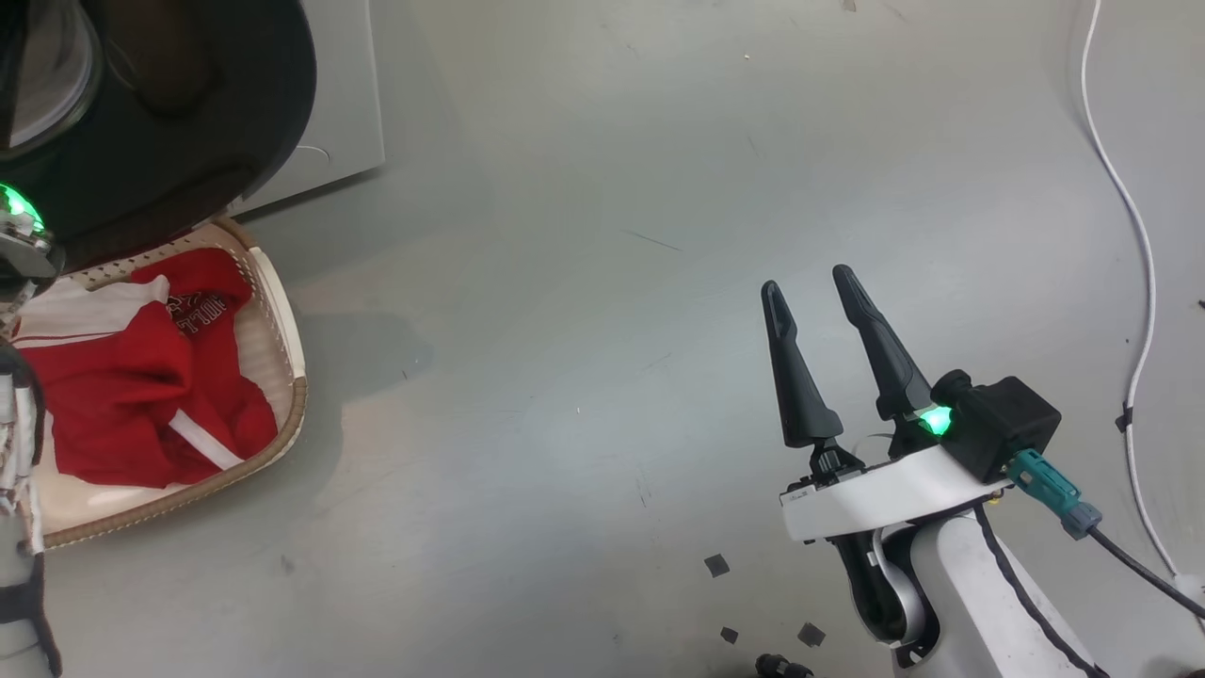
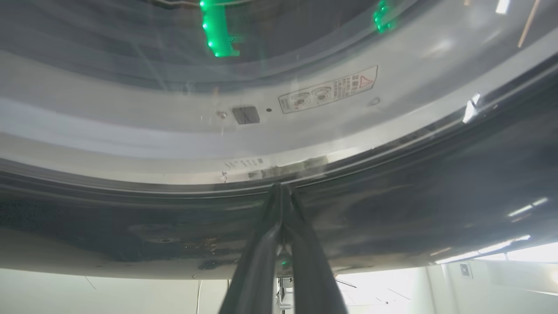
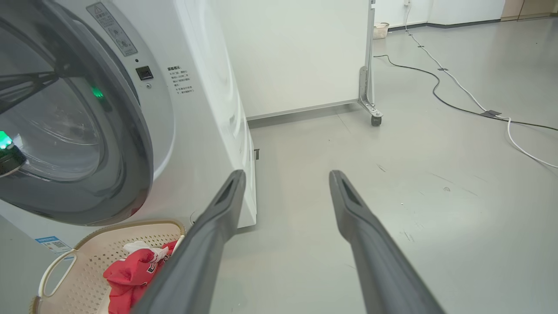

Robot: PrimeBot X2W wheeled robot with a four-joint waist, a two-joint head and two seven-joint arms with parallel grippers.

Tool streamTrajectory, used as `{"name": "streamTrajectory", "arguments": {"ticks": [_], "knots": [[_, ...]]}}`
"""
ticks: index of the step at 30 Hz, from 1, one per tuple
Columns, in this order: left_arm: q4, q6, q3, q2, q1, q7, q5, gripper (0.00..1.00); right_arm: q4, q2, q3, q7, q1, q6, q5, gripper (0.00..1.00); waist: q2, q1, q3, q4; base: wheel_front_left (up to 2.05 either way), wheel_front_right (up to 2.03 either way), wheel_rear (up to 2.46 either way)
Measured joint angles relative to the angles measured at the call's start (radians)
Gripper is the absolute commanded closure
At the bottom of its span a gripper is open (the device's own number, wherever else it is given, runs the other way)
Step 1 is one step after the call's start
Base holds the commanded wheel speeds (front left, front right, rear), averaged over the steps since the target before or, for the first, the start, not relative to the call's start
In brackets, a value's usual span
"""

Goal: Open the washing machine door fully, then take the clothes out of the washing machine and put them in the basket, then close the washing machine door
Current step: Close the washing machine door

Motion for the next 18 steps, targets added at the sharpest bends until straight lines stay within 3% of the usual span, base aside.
{"name": "streamTrajectory", "arguments": {"ticks": [8, 16, 18], "knots": [[0.023, -0.066, -0.029, -0.062, 0.015, 0.029, -0.025, 1.00, 0.005, 0.000, -0.023, 0.000, 0.001, -0.008, -0.011, 0.00, 0.0000, 0.0000, -0.018, 0.031, 0.00, 0.00, 0.00], [0.042, -0.153, 0.014, -0.109, 0.153, 0.032, -0.085, 1.00, 0.026, 0.000, -0.043, 0.000, 0.004, -0.007, -0.040, 0.00, 0.0000, 0.0000, -0.053, 0.085, 0.00, 0.00, 0.00], [0.041, -0.154, 0.016, -0.114, 0.167, 0.032, -0.092, 1.00, 0.029, 0.000, -0.046, 0.000, 0.004, -0.007, -0.043, 0.00, 0.0000, 0.0000, -0.058, 0.092, 0.00, 0.00, 0.00]]}}
